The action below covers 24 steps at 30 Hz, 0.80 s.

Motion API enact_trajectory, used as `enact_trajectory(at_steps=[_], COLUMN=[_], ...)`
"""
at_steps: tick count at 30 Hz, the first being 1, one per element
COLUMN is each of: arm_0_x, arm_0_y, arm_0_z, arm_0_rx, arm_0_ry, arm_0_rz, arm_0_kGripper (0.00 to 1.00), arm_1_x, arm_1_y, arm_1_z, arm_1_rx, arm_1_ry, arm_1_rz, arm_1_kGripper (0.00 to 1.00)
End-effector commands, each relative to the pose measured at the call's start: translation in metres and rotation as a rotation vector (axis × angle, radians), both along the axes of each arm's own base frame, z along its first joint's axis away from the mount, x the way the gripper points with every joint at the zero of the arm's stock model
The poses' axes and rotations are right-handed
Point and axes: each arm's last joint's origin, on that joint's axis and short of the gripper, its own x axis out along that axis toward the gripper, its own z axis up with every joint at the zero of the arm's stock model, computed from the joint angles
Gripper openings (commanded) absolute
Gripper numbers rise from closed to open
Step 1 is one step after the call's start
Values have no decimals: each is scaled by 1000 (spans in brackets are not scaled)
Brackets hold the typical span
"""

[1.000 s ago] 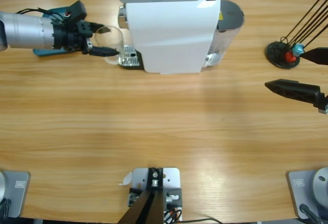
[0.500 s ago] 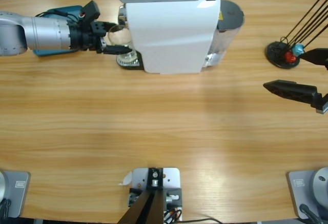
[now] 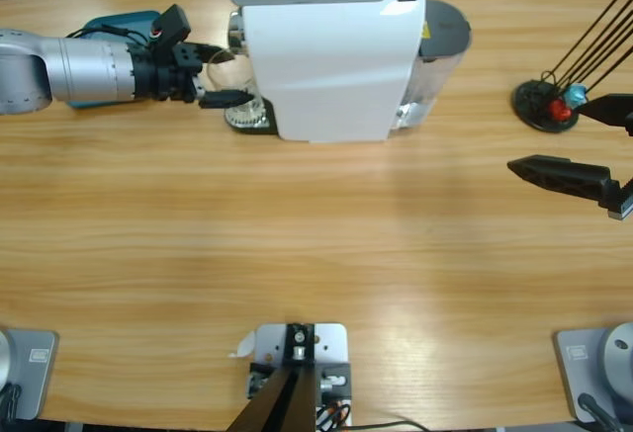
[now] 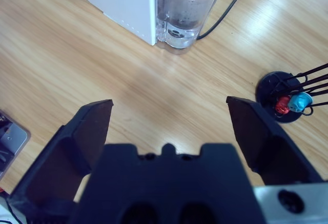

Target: Pour coffee

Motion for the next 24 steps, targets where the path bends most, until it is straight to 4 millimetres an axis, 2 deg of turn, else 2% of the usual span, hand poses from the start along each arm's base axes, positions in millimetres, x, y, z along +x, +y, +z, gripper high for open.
enact_trajectory(at_steps=[1, 5, 10, 13, 17, 19, 21, 23, 24], arm_0_x=[0, -6, -30, -54, -93, -114, -124, -130, -133], arm_0_y=[8, 12, 22, 34, 49, 54, 57, 60, 62], arm_0_z=[-16, -7, 12, 25, 40, 55, 69, 82, 86], arm_0_rx=[11, -3, -37, -42, 59, 100, 102, 99, 104], arm_0_ry=[46, 35, 31, 22, 49, 88, 166, 254, 288], arm_0_rz=[47, 48, 53, 69, 179, 196, 245, 288, 304], arm_0_kGripper=[1000, 999, 1000, 1000, 1000, 1000, 1000, 1000, 1000], arm_1_x=[-1, -1, -1, -2, -3, -1, 7, 19, 29], arm_1_y=[0, 0, 0, -1, -2, 0, 9, 26, 40], arm_1_z=[0, 0, 1, 3, 22, 27, 28, 36, 48], arm_1_rx=[-18, -16, -17, -8, 48, 58, 47, 60, 62], arm_1_ry=[7, 5, -1, -8, -51, -62, -52, -30, -11], arm_1_rz=[19, 19, 13, 13, 11, 6, -21, -31, -49], arm_1_kGripper=[1000, 1000, 1000, 1000, 1000, 991, 970, 868, 835])
